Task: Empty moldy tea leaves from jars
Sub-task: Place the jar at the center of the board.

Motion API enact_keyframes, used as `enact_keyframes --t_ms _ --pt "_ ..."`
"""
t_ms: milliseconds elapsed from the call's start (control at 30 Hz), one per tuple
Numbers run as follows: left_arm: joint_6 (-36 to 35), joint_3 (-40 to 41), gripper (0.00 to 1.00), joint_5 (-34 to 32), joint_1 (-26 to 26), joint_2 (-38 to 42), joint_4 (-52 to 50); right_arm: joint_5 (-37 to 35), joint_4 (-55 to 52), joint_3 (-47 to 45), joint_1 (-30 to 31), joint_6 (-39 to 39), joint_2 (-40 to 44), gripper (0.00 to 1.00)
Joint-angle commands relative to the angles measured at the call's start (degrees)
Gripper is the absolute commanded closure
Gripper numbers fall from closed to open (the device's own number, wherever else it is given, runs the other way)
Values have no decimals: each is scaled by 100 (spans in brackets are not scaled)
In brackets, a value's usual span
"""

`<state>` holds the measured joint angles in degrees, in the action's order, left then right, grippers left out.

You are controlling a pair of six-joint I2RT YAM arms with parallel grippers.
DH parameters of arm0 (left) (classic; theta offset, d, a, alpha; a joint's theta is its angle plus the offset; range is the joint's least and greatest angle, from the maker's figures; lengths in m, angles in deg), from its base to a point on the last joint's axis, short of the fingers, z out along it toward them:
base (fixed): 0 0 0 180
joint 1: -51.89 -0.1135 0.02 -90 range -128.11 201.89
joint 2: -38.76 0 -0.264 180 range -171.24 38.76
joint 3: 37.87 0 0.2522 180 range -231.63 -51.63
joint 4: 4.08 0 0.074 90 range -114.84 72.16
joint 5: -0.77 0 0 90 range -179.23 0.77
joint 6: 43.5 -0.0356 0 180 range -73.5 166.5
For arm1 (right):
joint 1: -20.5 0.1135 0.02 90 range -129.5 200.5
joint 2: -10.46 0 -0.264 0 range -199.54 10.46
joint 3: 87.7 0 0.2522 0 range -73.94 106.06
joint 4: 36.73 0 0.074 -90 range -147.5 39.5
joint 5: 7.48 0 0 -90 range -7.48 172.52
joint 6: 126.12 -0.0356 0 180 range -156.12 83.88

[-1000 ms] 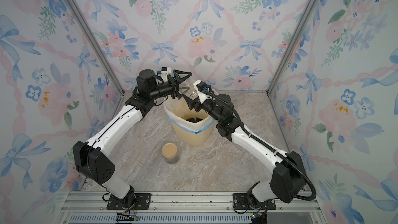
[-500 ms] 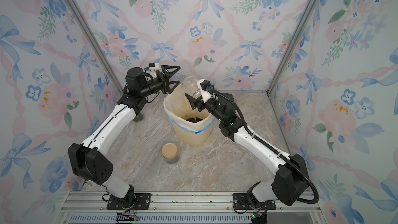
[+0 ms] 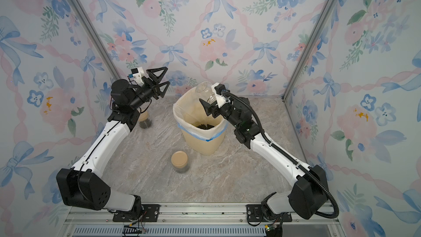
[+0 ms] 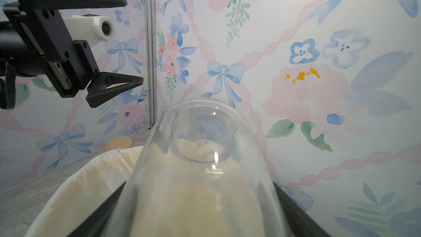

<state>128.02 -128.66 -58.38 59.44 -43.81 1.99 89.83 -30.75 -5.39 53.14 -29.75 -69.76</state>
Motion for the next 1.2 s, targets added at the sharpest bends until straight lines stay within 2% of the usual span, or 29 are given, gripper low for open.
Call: enact_keyframes --t_ms 0,200,733,933,1167 --pt "-63 176 2 23 -82 113 429 32 163 303 -131 -106 321 46" --pt "-345 491 2 -13 -175 232 426 42 -187 359 -370 -101 519 46" --pt "-797 1088 2 66 -280 308 432 -42 -1473 -53 -1789 -379 1487 46" --pt "-1268 1625 2 -114 -334 606 427 -57 -2129 -343 -2456 -479 1709 45" --pt "-2057 2334 2 -246 -434 1043 433 322 -2665 -710 -3234 -657 1675 45"
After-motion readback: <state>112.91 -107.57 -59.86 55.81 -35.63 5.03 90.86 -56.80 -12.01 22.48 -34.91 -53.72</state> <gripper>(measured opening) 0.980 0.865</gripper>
